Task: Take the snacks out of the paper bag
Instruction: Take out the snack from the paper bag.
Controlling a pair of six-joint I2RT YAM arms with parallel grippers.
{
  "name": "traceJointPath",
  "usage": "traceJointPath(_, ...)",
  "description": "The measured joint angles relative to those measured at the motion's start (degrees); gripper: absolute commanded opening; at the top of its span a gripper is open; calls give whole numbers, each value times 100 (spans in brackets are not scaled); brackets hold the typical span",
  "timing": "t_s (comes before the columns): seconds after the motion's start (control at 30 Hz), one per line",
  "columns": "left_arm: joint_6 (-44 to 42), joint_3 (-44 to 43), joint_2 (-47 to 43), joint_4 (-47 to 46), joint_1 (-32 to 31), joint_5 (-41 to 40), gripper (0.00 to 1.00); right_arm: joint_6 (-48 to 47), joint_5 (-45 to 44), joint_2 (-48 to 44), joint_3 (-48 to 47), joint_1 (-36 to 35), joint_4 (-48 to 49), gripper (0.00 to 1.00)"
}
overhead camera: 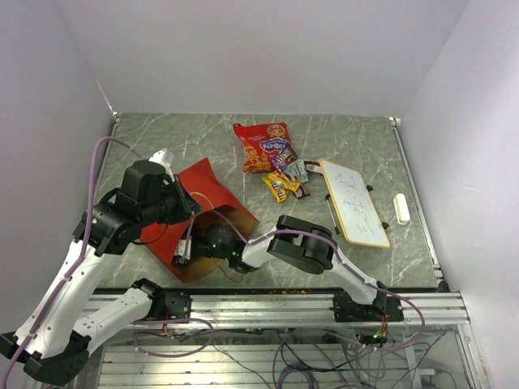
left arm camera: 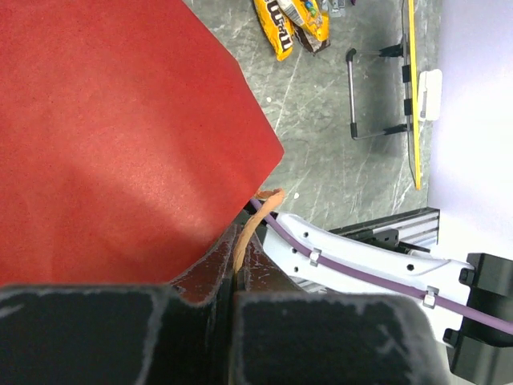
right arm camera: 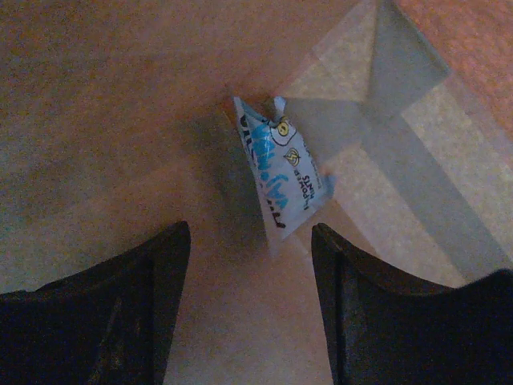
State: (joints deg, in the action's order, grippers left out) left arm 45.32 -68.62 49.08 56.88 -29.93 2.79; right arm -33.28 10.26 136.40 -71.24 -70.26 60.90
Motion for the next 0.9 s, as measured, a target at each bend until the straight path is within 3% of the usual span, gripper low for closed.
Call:
traceJointPath(0.33, -129, 0, 157, -15, 0, 284, 7, -304, 243, 581, -1180, 52, -581, 61)
traceJointPath(0.5, -144, 0, 136, -13, 0, 382, 7, -275, 247, 951, -1928, 114, -905, 56)
traceJointPath(0.63, -142, 0, 52, -13, 0, 420, 7, -232, 269, 1204, -2409, 197, -1115, 45)
traceJointPath(0.8, -122, 0, -72, -11, 0, 435, 7, -192, 313, 1303, -2608, 245, -1362, 17)
traceJointPath(0.9, -68, 0, -164, 2, 0, 422, 7, -173, 304, 1270, -2459, 245, -1349, 7)
